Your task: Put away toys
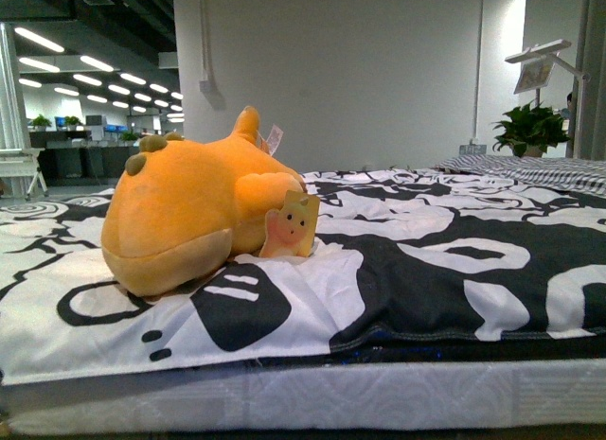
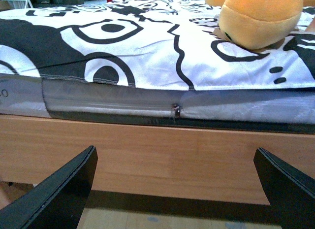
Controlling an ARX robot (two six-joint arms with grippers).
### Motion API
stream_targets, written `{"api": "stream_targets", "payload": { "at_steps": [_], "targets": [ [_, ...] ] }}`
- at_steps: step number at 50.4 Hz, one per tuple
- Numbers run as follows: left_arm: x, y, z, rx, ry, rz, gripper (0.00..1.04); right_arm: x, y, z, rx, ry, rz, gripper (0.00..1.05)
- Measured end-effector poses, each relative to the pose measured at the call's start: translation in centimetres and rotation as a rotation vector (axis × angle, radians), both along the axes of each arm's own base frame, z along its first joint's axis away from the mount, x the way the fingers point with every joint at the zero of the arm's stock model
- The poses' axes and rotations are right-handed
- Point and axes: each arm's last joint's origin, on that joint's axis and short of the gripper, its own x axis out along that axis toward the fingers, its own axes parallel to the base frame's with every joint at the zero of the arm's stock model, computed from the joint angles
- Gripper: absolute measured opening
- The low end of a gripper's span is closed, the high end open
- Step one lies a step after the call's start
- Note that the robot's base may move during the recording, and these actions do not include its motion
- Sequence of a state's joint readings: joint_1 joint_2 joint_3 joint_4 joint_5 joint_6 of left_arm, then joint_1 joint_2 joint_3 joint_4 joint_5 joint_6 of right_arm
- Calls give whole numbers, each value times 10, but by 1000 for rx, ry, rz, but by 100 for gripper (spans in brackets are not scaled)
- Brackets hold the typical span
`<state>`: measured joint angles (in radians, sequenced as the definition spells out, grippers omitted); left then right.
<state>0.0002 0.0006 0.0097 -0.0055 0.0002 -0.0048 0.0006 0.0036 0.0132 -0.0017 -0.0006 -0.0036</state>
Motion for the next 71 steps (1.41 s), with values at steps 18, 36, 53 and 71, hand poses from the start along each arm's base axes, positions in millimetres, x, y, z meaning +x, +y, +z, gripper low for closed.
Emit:
{"api": "stream_targets", "payload": {
  "at_steps": [18, 36, 53, 71],
  "targets": [
    [0, 0, 0, 0, 0, 0, 99, 0, 0, 0, 0, 1, 0, 104],
    [0, 0, 0, 0, 0, -3, 99, 0, 0, 0, 0, 1, -3, 104],
    [0, 0, 0, 0, 0, -2, 99, 0, 0, 0, 0, 0, -1, 104],
    [0, 0, 0, 0, -1, 3, 99, 0, 0, 0, 0, 0, 7, 104]
  ]
}}
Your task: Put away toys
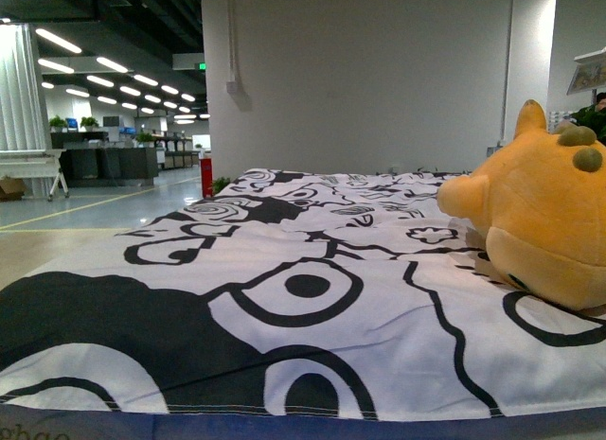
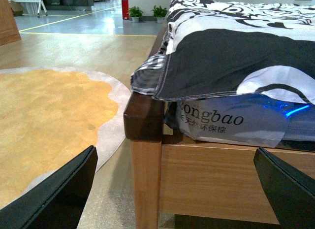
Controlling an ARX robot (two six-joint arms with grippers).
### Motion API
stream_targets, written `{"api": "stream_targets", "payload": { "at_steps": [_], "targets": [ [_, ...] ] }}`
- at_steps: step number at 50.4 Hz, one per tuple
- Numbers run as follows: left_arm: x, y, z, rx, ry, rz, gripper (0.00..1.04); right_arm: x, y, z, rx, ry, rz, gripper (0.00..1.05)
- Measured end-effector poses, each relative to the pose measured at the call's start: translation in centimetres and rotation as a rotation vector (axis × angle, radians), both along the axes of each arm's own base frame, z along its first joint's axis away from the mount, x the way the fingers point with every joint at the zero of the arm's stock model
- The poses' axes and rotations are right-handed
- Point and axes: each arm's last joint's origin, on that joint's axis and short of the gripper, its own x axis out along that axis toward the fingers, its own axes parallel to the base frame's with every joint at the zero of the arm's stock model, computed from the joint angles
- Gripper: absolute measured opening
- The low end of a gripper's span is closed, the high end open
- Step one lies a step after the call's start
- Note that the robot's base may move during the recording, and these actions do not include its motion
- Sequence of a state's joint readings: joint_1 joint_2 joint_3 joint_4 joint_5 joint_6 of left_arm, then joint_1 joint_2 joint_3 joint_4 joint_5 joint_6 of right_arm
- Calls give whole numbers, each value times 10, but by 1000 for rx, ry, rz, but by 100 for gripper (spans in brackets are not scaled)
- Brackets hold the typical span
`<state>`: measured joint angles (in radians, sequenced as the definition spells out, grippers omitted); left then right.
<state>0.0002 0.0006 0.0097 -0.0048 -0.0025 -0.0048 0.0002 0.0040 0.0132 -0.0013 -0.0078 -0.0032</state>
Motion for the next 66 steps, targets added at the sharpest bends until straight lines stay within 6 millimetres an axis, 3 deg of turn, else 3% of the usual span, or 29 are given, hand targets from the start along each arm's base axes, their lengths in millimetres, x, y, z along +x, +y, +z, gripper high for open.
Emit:
{"api": "stream_targets", "payload": {
  "at_steps": [16, 27, 35, 47, 55, 66],
  "targets": [
    [0, 0, 0, 0, 0, -2, 99, 0, 0, 0, 0, 0, -3, 104],
    [0, 0, 0, 0, 0, -2, 99, 7, -12, 4, 199, 127, 30, 104],
    [0, 0, 0, 0, 0, -3, 99, 19, -31, 35, 258, 48, 0, 104],
    [0, 0, 0, 0, 0, -2, 99, 54, -40, 83, 236, -33, 17, 104],
    [0, 0, 0, 0, 0, -3, 99, 97, -31, 135, 196, -82, 58, 104],
    [0, 0, 0, 0, 0, -3, 99, 141, -10, 171, 142, -97, 88, 104]
  ]
}}
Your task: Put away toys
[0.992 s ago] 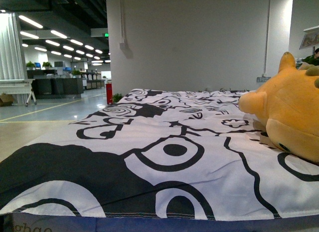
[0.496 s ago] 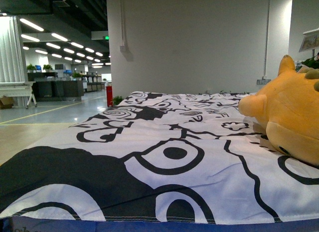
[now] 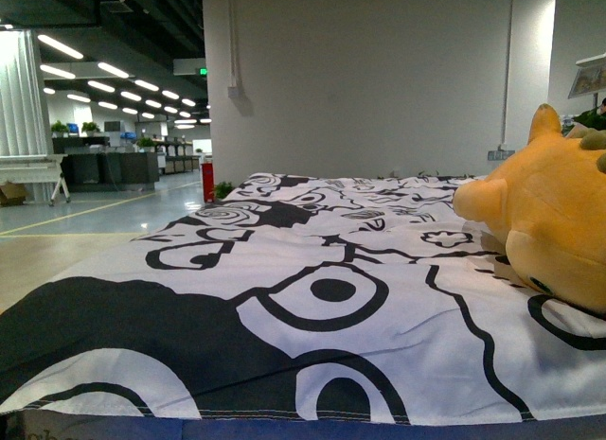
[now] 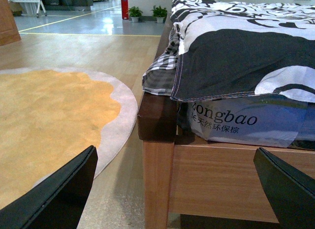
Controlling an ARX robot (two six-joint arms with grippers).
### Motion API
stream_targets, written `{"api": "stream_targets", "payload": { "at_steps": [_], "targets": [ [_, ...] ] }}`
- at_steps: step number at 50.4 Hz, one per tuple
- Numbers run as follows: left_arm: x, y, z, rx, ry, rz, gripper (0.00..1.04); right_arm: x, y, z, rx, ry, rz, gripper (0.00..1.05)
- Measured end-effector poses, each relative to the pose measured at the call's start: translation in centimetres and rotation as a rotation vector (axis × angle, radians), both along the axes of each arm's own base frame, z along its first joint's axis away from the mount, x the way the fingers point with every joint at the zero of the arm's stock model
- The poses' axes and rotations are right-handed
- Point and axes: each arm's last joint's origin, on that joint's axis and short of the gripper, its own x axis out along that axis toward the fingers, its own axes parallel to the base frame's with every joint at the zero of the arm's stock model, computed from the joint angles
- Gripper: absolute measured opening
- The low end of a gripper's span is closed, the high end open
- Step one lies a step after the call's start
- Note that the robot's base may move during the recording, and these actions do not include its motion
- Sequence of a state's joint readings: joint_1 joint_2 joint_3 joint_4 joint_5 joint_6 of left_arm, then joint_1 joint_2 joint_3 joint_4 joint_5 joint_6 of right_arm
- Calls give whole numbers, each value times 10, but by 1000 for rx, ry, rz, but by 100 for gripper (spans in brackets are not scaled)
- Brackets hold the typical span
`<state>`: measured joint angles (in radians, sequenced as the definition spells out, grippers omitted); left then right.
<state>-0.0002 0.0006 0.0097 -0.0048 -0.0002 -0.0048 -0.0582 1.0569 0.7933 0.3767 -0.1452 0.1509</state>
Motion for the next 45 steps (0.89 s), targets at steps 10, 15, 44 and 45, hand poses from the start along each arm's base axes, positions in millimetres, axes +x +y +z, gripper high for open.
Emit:
{"api": "stream_targets", "payload": {
  "at_steps": [10, 15, 44, 45],
  "targets": [
    [0, 0, 0, 0, 0, 0, 99, 46, 15, 4, -39, 62, -21, 104],
    [0, 0, 0, 0, 0, 0, 99, 68, 23, 0, -58, 112, -33, 104],
    [0, 0, 0, 0, 0, 0, 99, 106, 43, -54, -137, 283, -70, 104],
    [0, 0, 0, 0, 0, 0, 99, 106, 43, -56, -142, 287, -72, 104]
  ]
}}
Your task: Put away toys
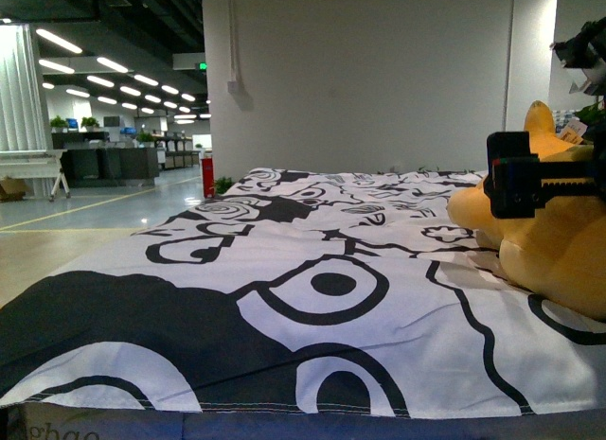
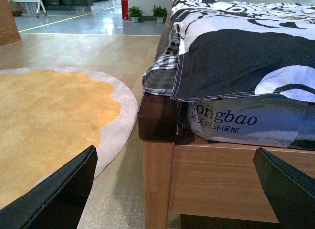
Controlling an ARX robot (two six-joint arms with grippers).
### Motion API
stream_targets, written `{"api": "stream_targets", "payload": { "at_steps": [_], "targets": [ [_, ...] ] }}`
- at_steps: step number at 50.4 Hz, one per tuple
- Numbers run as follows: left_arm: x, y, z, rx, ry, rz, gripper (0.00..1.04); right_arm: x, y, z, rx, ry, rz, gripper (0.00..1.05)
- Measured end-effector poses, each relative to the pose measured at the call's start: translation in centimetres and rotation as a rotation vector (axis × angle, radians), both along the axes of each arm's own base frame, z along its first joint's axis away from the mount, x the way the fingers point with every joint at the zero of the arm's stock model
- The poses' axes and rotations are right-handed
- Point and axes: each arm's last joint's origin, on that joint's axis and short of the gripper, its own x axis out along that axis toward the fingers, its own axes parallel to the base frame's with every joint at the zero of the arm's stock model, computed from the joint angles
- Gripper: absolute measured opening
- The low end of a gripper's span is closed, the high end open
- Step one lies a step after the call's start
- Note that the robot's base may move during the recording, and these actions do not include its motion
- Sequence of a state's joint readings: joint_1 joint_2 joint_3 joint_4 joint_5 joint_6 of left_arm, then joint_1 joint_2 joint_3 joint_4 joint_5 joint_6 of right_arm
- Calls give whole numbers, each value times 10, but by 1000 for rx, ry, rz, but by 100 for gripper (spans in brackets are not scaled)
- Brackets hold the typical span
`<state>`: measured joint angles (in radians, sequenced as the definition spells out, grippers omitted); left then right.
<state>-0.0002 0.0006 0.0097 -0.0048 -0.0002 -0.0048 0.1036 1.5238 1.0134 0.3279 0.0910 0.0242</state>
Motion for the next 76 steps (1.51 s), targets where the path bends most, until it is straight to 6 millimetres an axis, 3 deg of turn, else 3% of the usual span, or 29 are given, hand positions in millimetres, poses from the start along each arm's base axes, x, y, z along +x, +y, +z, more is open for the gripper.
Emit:
{"api": "stream_targets", "payload": {
  "at_steps": [27, 38, 49, 59, 66, 76],
  "targets": [
    [0, 0, 0, 0, 0, 0, 99, -7, -17, -29, -38, 36, -68, 104],
    [0, 0, 0, 0, 0, 0, 99, -14, -16, -25, -38, 10, -82, 77],
    [0, 0, 0, 0, 0, 0, 99, -29, -3, -3, -21, -45, -42, 46],
    [0, 0, 0, 0, 0, 0, 99, -48, 11, 31, 15, -134, 11, 20],
    [0, 0, 0, 0, 0, 0, 99, -64, 15, 64, 43, -225, 40, 19],
    [0, 0, 0, 0, 0, 0, 99, -106, 11, 100, 103, -336, 103, 19]
  ]
}}
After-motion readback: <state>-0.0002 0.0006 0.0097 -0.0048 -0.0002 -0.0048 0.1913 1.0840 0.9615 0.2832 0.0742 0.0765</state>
